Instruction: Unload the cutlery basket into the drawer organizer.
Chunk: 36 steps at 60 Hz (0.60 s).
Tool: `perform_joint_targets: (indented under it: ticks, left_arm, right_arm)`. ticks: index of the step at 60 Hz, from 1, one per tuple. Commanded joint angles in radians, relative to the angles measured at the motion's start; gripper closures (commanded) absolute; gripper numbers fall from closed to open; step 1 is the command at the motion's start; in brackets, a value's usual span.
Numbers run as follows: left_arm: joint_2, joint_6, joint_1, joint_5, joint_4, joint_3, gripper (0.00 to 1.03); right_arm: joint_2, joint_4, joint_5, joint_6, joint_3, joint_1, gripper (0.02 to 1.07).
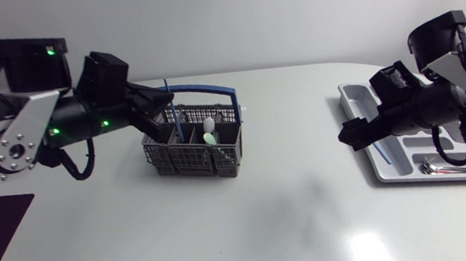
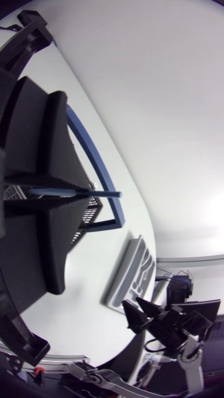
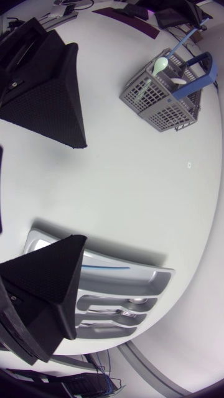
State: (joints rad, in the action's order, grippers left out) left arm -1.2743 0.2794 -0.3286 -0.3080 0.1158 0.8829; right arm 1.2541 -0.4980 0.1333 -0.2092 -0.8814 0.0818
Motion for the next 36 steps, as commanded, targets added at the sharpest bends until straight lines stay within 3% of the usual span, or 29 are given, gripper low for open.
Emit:
perform_joint_targets:
  ticks: [1,16,28,36]
  left_arm:
    - [0.073,-0.094,0.011,-0.026,-0.039,0.067,1.00]
    - [0.127,-0.333,0.005,-0.192,-0.197,0.149,1.00]
    - [0.070,-0.494,-0.010,-0.332,-0.219,0.168,1.00]
    - [0.012,-0.523,-0.047,-0.384,-0.238,0.180,1.00]
  right_arm:
    - [-0.061,-0.013,0.014,0.022,0.019,0.032,0.07]
    - [-0.176,-0.030,0.034,0.048,-0.019,0.211,0.07]
    - [-0.180,-0.024,0.118,0.088,-0.085,0.366,0.08]
    - [-0.108,0.015,0.186,0.090,-0.106,0.398,0.12]
